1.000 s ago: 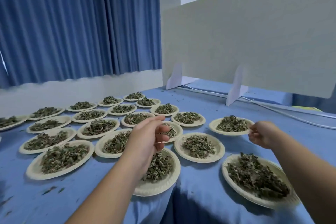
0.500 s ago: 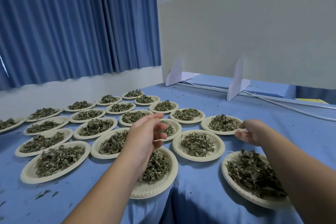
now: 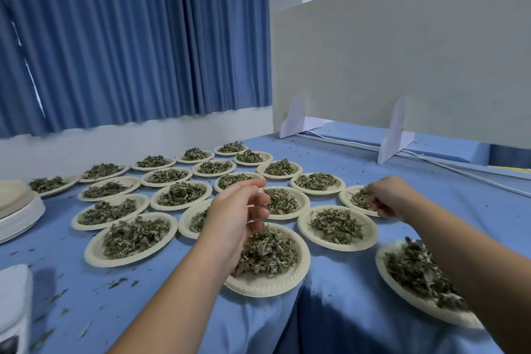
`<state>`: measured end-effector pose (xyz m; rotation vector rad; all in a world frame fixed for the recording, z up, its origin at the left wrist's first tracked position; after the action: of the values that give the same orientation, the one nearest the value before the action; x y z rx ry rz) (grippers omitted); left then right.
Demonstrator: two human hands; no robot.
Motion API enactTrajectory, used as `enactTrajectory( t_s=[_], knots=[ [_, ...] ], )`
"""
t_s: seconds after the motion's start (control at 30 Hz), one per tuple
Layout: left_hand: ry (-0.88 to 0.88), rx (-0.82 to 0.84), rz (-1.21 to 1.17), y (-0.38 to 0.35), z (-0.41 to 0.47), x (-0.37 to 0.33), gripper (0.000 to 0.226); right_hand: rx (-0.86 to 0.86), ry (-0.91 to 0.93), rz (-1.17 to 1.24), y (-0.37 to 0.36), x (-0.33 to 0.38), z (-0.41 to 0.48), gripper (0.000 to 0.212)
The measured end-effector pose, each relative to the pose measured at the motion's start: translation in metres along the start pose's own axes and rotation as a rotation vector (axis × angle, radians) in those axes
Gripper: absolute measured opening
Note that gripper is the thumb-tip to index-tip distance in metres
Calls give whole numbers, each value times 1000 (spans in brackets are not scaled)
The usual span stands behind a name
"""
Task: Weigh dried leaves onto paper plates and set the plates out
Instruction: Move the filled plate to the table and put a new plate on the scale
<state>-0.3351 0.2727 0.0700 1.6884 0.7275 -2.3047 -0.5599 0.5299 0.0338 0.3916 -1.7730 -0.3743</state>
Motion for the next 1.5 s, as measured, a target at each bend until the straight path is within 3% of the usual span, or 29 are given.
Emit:
enactTrajectory(
  t_s=[0.23,0.43,0.7,0.87,1.03,1.07,1.17,1.23,1.5],
  knots=[
    [-44,-167,3,101,-16,-36,25,394,176,234,-129,82,-88,10],
    [-123,-416,17,235,-47,-80,20,776,232,265,-262,129,-192,8],
    [-252,-665,414,404,-110,-153,24,997,276,191,-386,161,-284,15],
    [-169,-755,1013,471,-144,-164,24,923,359,72,-452,168,-303,14],
    [-7,-728,1336,492,-152,-153,16,775,525,-50,-511,202,-326,10],
    [33,-719,1384,495,-152,-152,15,719,624,-98,-520,216,-333,10],
    [102,-728,1443,504,-156,-153,15,447,1155,-466,-547,260,-367,25],
    [130,-729,1464,508,-158,-153,15,425,1299,-634,-572,271,-380,36],
    [175,-695,1578,506,-157,-150,16,474,1288,-849,-640,284,-388,42]
  ],
)
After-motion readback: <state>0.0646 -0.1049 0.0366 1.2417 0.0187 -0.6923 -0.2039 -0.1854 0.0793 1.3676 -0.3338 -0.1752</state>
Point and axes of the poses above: each hand's wrist, its own z-axis towards the middle knuckle, its own y-axis out of the back of the hand, x = y × z, the point moved 8 cm from there along z, towards the middle knuckle, and after that the axes turned 8 degrees about -y, right-handed, at the moved point
